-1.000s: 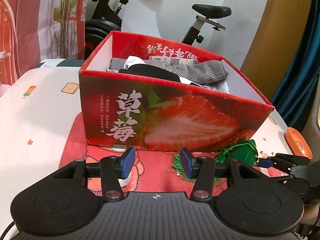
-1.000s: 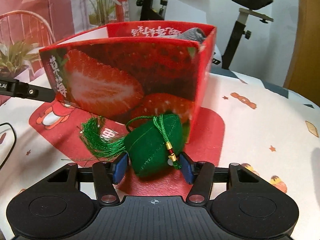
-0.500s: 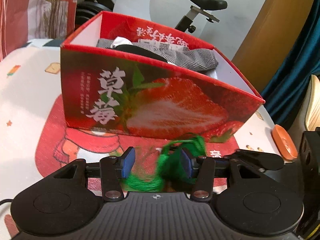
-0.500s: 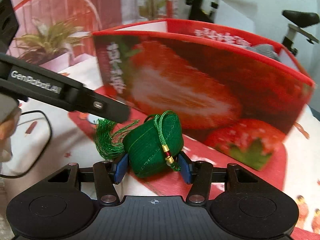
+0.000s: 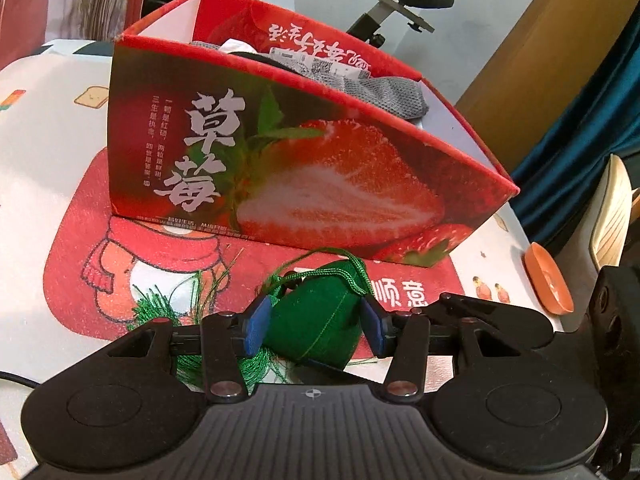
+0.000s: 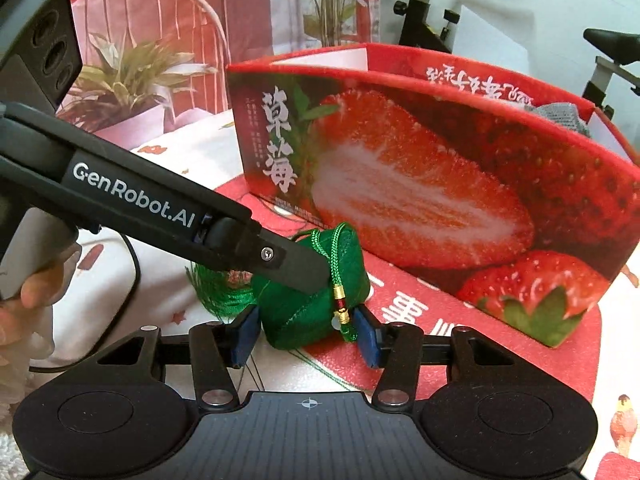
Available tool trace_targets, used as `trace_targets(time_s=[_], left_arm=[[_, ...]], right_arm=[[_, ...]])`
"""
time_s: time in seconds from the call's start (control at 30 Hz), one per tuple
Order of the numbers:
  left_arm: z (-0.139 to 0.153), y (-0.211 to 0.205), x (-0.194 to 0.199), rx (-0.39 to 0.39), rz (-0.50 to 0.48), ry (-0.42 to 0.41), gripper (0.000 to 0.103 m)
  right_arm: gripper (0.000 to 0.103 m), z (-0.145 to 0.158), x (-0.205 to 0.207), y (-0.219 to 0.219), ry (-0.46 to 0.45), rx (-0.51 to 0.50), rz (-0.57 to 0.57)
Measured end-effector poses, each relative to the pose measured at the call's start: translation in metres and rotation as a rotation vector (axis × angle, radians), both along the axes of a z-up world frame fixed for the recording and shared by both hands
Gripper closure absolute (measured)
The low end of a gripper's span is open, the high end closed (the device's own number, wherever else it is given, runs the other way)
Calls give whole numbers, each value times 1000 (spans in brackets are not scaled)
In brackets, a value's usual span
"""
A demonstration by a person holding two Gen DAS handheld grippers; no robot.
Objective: Organize soft objects
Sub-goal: 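Lift the green sachet with the left tool over the red box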
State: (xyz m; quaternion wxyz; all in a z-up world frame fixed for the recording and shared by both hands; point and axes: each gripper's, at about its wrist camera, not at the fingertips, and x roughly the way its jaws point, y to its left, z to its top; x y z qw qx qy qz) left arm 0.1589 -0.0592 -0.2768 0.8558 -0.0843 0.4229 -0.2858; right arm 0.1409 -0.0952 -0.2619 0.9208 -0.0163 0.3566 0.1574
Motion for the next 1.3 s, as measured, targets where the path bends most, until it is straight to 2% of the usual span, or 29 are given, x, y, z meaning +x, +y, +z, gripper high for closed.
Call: trace_targets(time_s=[0.17, 0.33, 0.5, 0.87, 1.0, 1.1, 1.3], left_arm=[[19, 4, 0, -28, -30, -46, 55], [58, 15, 1, -96, -41, -112, 55], [101, 18, 4, -118, -54, -218, 55], [174, 3, 42, -122, -57, -392, 55], [188, -6, 60, -142, -43, -436, 55], [190, -13, 76, -148, -38, -445, 55], [162, -37, 119, -104, -57, -355, 55]], right_arm=[[57, 27, -2, -3, -45, 6, -6], [57, 73, -1, -8, -148, 17, 7], [57, 112, 9, -13, -236, 26, 25], [57, 176, 66, -24, -396, -49, 38], [57, 187, 90, -32, -437, -82, 31], [57, 184, 109, -42, -420, -96, 26], [56, 149, 142, -54, -300, -132, 2]])
